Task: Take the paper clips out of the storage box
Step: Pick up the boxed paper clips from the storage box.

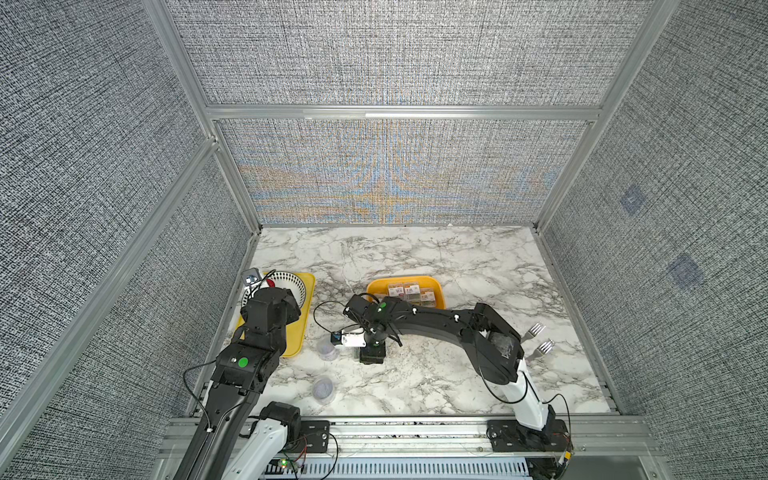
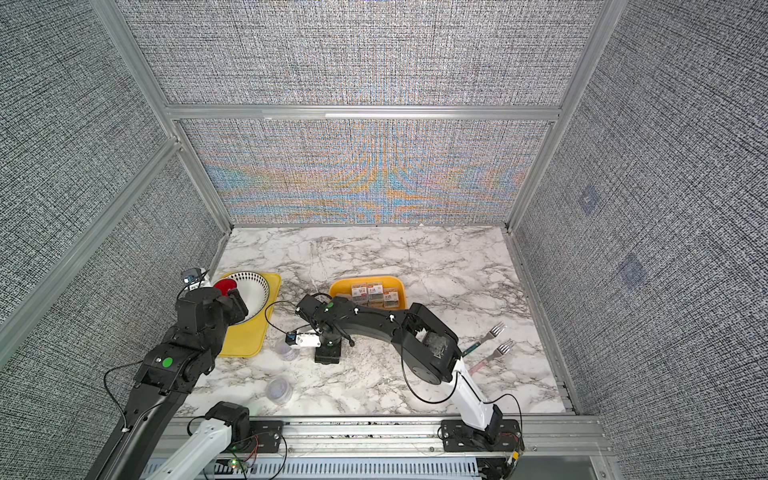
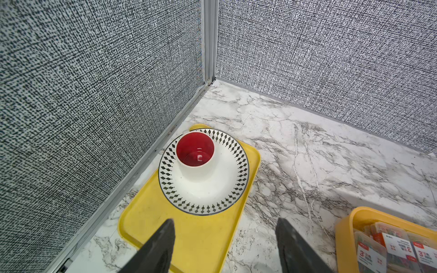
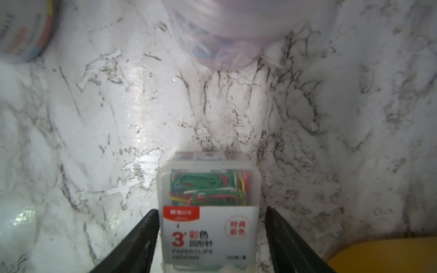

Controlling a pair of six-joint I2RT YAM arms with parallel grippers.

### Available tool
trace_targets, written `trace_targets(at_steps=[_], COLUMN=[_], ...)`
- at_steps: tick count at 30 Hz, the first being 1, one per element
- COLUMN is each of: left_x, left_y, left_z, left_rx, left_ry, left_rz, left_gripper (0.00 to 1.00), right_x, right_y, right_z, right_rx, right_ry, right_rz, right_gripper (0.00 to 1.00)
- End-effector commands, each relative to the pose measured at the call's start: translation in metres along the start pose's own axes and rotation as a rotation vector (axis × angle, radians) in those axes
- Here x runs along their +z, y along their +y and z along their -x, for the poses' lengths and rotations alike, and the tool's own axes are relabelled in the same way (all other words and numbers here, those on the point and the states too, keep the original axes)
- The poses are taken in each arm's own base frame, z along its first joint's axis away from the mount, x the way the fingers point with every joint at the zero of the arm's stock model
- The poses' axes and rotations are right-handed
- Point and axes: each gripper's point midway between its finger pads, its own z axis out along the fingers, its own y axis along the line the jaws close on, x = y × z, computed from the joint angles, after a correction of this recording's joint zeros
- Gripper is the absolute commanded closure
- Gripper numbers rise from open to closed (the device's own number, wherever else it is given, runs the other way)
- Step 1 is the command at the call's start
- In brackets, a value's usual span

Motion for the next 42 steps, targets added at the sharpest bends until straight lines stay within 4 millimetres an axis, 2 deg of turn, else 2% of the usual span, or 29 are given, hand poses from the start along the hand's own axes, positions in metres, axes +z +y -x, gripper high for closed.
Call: trace_targets(at_steps=[1,7,10,13,16,19,23,27,31,34,39,42], left_x=[0.000,0.000,-0.001,0.000,0.001,0.003,0.007,0.010,0.008,0.005,-0.001,0.002], left_y=[-0.001,-0.002,-0.002,-0.001,-0.002,-0.004,-0.011,-0.047,-0.084,-0.112,-0.178,-0.206], left_z=[0.008,0.008,0.008,0.007,0.007,0.005,-0.002,-0.022,-0.037,-0.044,-0.070,-0.089], left_rx=[-0.011,-0.012,-0.013,-0.014,-0.012,-0.011,-0.011,0.004,0.003,0.097,0.302,0.392], left_ry=[-0.033,-0.034,-0.036,-0.036,-0.034,-0.028,0.008,0.155,0.338,0.427,0.558,0.639], left_rz=[-0.004,-0.011,-0.012,-0.010,-0.012,-0.019,-0.046,-0.215,-0.335,-0.355,-0.386,-0.377], left_gripper=[0.30,0.30,0.30,0.30,0.30,0.30,0.30,0.34,0.41,0.42,0.42,0.42], right_x=[-0.007,-0.021,-0.037,-0.062,-0.101,-0.139,-0.179,-0.204,-0.211,-0.210,-0.215,-0.219], right_y=[-0.001,-0.003,-0.008,-0.015,-0.027,-0.047,-0.072,-0.089,-0.097,-0.096,-0.086,-0.077], right_z=[0.004,0.008,0.014,0.021,0.027,0.019,-0.015,-0.069,-0.131,-0.171,-0.212,-0.235], right_rx=[0.008,0.030,0.045,0.064,0.121,0.258,0.493,0.708,0.937,1.057,1.169,1.215], right_ry=[-0.015,-0.041,-0.088,-0.146,-0.237,-0.324,-0.422,-0.436,-0.404,-0.378,-0.394,-0.400], right_rz=[-0.006,-0.019,-0.043,-0.083,-0.147,-0.232,-0.324,-0.457,-0.511,-0.529,-0.558,-0.577], right_gripper=[0.21,0.17,0.16,0.16,0.16,0.17,0.21,0.21,0.20,0.20,0.19,0.19])
